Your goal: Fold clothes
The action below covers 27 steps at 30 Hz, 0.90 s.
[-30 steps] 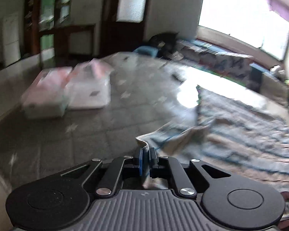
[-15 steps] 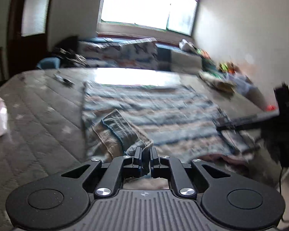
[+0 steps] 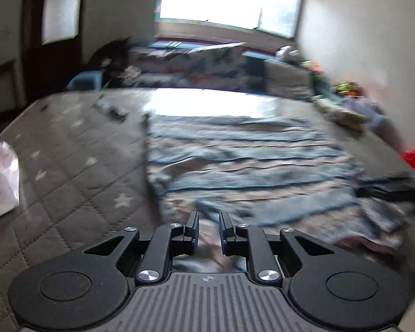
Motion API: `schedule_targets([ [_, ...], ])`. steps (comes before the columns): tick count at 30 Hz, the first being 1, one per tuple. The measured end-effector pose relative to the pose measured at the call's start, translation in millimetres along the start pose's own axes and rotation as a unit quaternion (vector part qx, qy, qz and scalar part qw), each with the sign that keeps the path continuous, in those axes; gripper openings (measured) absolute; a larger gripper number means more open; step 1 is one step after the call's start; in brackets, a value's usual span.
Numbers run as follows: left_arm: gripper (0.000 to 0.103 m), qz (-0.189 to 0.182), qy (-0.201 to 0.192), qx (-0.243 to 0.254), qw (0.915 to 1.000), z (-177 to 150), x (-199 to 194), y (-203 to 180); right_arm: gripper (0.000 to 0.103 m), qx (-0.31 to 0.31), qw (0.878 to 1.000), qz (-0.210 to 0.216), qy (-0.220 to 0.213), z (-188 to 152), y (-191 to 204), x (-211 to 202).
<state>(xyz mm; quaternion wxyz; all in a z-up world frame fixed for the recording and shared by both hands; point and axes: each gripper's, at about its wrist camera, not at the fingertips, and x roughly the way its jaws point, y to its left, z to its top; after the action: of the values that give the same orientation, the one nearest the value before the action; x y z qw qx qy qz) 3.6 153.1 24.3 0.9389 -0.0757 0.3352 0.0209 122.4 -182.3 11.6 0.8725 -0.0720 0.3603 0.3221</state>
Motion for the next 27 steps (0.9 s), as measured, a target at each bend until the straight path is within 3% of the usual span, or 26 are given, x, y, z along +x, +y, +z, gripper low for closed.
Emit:
schedule_targets([
  [8,0.017,0.0,0.022,0.026,0.9994,4,31,8,0.044,0.002,1.0,-0.005,0.001,0,-1,-4],
  [16,0.017,-0.023,0.023,0.088,0.9956,-23,-4,-5,0.046,-0.014,1.0,0.002,0.006,-5,3,-15],
  [27,0.02,-0.042,0.027,0.086,0.9951,-58,-39,-12,0.048,-0.023,1.0,0.008,0.02,-22,10,-28],
])
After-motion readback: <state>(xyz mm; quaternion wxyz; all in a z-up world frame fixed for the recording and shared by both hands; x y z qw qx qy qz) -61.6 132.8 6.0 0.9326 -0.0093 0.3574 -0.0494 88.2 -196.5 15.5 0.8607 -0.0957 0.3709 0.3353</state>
